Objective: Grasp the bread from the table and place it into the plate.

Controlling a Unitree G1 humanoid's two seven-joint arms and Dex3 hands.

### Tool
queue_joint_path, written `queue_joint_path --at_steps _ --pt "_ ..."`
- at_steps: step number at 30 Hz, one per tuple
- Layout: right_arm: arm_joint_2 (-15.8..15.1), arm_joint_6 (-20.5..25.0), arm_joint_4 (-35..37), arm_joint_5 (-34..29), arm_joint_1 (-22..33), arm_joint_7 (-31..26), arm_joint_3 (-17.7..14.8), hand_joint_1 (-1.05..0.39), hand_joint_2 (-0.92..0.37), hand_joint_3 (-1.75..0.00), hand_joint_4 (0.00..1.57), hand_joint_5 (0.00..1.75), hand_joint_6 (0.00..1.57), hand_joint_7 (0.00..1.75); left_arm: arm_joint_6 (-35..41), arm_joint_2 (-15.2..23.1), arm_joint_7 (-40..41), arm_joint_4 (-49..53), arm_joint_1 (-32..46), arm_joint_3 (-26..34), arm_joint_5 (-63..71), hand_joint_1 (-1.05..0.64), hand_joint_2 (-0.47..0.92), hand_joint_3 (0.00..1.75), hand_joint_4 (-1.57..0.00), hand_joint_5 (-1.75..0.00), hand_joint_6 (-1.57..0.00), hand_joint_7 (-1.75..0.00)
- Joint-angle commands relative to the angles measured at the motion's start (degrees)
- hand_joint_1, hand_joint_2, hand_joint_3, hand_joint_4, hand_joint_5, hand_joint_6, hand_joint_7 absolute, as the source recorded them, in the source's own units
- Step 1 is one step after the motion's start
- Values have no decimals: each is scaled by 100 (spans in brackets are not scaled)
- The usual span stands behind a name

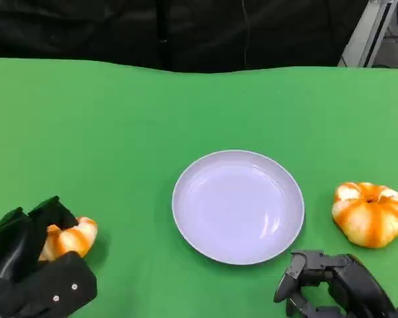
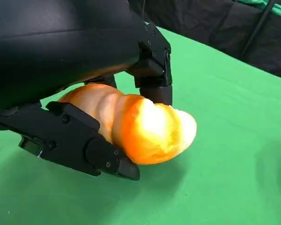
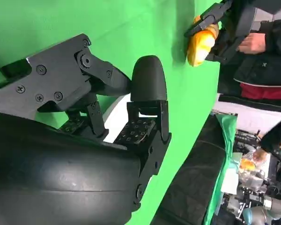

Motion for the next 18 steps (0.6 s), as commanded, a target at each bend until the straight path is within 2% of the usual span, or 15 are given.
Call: queue_joint_path --at_steps 1,4,9,18 --pt "-51 31 -26 57 9 -18 -32 -14 -62 -95 83 146 86 114 -153 59 81 -4 65 -49 61 -7 86 0 -58 -175 -45 -175" --pt "-51 33 -28 57 10 -18 -32 -14 -62 -95 83 146 86 114 -162 59 86 2 64 -49 63 -7 86 0 -58 -175 -45 -175" --pt "-36 -37 65 13 -27 -60 -33 -13 -61 -96 83 145 86 115 -223 129 143 -706 319 -31 263 -10 87 1 -51 -175 -42 -175" --pt "-37 -77 113 9 -45 -76 -19 -13 -62 -96 83 144 86 115 -82 35 -16 -2070 683 22 475 -9 87 0 -49 -175 -42 -175"
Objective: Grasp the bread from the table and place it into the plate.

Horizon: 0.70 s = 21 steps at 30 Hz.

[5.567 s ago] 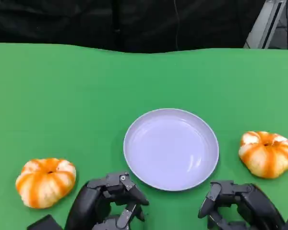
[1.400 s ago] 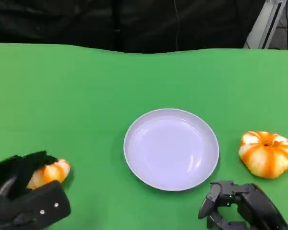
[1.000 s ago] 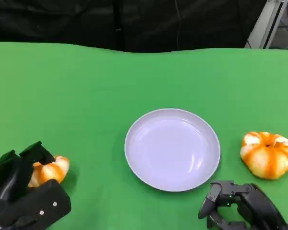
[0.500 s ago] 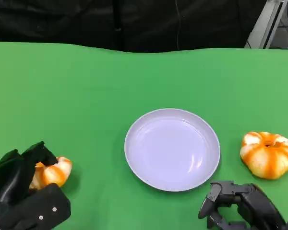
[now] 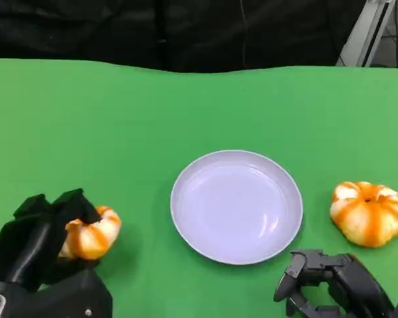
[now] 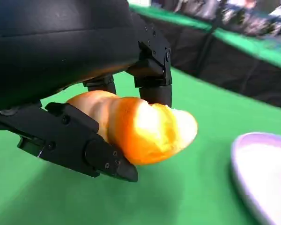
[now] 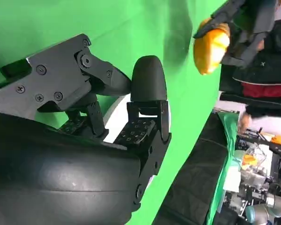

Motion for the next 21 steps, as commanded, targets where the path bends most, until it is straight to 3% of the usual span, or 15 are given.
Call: queue_joint_path --at_steps 1,9,17,21 --pt "-38 -58 35 49 -21 1 -22 -13 -62 -96 83 145 86 115 110 2 -100 -691 127 39 109 -8 87 0 -49 -175 -42 -175" --pt "-42 -26 49 40 -35 -6 -18 -14 -62 -95 83 145 86 114 138 -63 -152 -977 131 20 179 -5 85 0 -49 -175 -42 -175" --pt "3 -121 134 -53 -81 -101 7 -13 -62 -96 83 145 86 115 188 -502 -461 -1384 -407 -311 221 -6 86 0 -48 -175 -42 -175" --pt "50 -163 178 -113 -84 -185 35 -13 -62 -95 83 145 86 114 44 -656 -493 -1100 -787 -502 245 -5 85 0 -50 -175 -44 -175"
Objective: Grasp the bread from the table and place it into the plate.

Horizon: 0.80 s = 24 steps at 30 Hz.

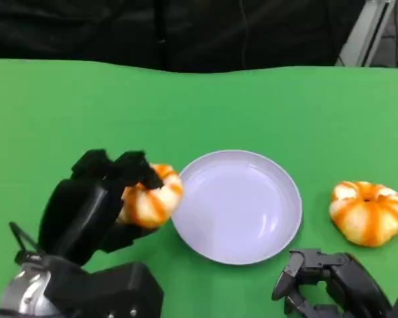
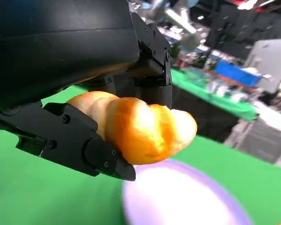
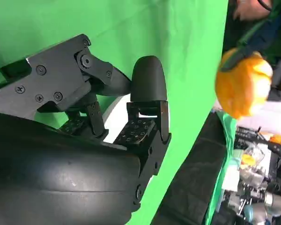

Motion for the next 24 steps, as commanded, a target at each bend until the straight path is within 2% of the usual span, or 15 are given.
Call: queue_joint_path --at_steps 1,11,17,24 --pt "41 -77 54 -91 -3 -118 22 -14 -62 -94 83 144 86 113 -143 -72 -73 334 -364 -146 -27 -5 85 0 -50 -175 -44 -175" --pt "74 -60 -52 -65 65 -133 78 -14 -60 -99 83 142 87 113 -270 -331 -257 1270 -1116 -498 -28 -7 83 0 -50 -175 -46 -171" --pt "53 -81 -125 -207 99 -246 91 -13 -60 -99 84 138 87 112 -335 -562 -349 1735 -1483 -759 -68 -5 83 0 -46 -175 -54 -153" --pt "31 21 -195 -291 121 -350 125 -15 -61 -99 85 137 89 109 -574 -720 -445 2341 -1894 -1004 -76 -3 83 0 -45 -175 -55 -151"
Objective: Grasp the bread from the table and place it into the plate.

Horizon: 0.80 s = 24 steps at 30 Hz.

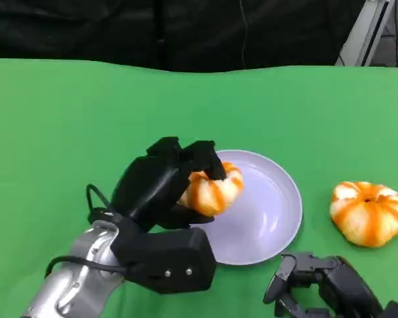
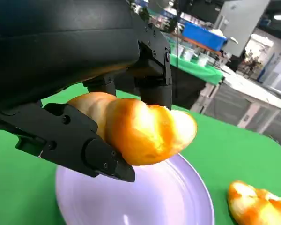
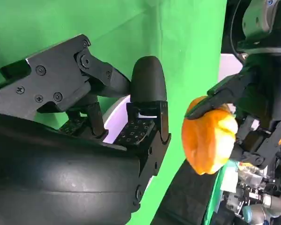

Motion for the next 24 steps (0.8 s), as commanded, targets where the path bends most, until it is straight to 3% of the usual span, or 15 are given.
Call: queue_joint_path --at_steps 1,10,14,18,19,20,21,23,24 --pt "-83 27 -88 -88 36 -89 4 -15 -61 -99 85 137 89 109 -114 -21 -107 272 -261 -71 -67 -3 83 0 -45 -175 -55 -151" --pt "-73 62 -81 -34 45 -52 32 -14 -63 -95 85 136 89 108 -188 -207 -68 911 -661 -294 31 -4 83 0 -45 -175 -56 -151" --pt "-64 -34 -47 -49 20 -54 49 -14 -60 -100 87 136 89 110 -346 -490 11 1831 -1083 -540 98 -6 81 0 -44 -175 -53 -152" --pt "-54 -42 -23 -10 7 -15 52 -14 -60 -101 87 135 88 112 -425 -543 -121 2080 -1210 -512 -47 -5 82 0 -47 -171 -58 -143" --pt "-52 -37 -25 -8 5 -11 52 -14 -59 -101 87 135 88 112 -409 -532 -261 2054 -1216 -481 -123 -10 82 0 -53 -142 -70 -101" --pt "-50 -33 -26 -7 5 -7 51 -15 -59 -101 87 136 88 112 -396 -523 -360 2032 -1219 -460 -177 -11 81 0 -57 -129 -81 -75" --pt "-53 -31 -20 -10 2 -6 48 -15 -59 -102 87 136 88 112 -388 -490 -461 2005 -1220 -432 -229 -12 81 0 -59 -122 -87 -60" --pt "-53 2 -28 1 10 3 43 -15 -59 -102 87 136 88 112 -351 -413 -589 1949 -1232 -430 -238 -25 83 0 -73 -60 -89 -16" --pt "-49 29 -41 12 19 7 42 -16 -59 -101 86 137 88 112 -316 -364 -662 1906 -1242 -447 -214 -33 85 0 -76 -36 -84 -9"
